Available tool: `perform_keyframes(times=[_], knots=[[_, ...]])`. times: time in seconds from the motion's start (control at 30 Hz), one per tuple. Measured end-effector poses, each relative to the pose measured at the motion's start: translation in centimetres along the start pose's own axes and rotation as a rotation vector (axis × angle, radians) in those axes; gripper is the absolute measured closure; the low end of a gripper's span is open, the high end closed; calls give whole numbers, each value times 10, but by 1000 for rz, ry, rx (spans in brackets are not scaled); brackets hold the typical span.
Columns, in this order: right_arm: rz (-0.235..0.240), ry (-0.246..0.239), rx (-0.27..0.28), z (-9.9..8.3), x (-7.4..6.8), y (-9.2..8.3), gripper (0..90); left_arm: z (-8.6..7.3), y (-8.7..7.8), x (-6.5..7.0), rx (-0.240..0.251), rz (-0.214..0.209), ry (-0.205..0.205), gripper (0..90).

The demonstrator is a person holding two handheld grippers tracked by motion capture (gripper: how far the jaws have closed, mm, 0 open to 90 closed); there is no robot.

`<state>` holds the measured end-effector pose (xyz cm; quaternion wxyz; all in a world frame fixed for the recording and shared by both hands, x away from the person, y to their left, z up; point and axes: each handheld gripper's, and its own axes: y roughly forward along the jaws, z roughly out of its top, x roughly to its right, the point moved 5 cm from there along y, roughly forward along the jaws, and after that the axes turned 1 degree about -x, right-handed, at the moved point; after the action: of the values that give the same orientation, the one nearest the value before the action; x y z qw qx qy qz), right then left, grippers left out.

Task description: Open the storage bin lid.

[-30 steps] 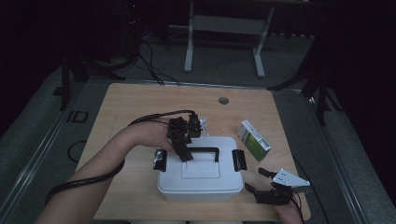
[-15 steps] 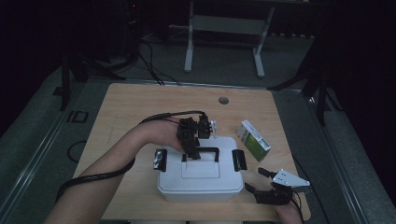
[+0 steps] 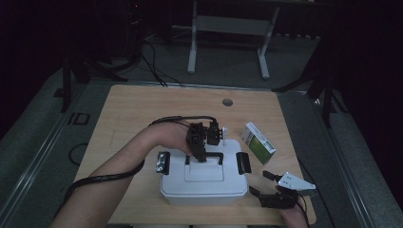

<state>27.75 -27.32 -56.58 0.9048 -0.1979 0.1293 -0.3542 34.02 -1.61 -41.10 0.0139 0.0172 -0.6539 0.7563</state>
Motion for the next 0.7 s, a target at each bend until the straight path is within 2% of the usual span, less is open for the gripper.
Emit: perform_keyframes(times=[0.03,0.1,0.23,0.37,0.5,0.6,0.7], knots=[[1,0,1,0,0,0,136,-1,0,0,-6,1,5,816],[0,1,1,0,0,0,136,-1,1,0,-1,-10,-11,826],[0,1,0,0,0,0,136,-1,1,1,9,-11,-5,835],[1,1,-1,0,0,1,136,0,0,3,-3,-8,-26,842],[0,4,-1,0,0,0,136,0,-2,4,-6,1,-24,844],[-1,8,1,0,0,0,136,0,-6,4,7,15,-5,844],[-1,9,-3,0,0,1,136,0,-10,4,11,21,-8,844]])
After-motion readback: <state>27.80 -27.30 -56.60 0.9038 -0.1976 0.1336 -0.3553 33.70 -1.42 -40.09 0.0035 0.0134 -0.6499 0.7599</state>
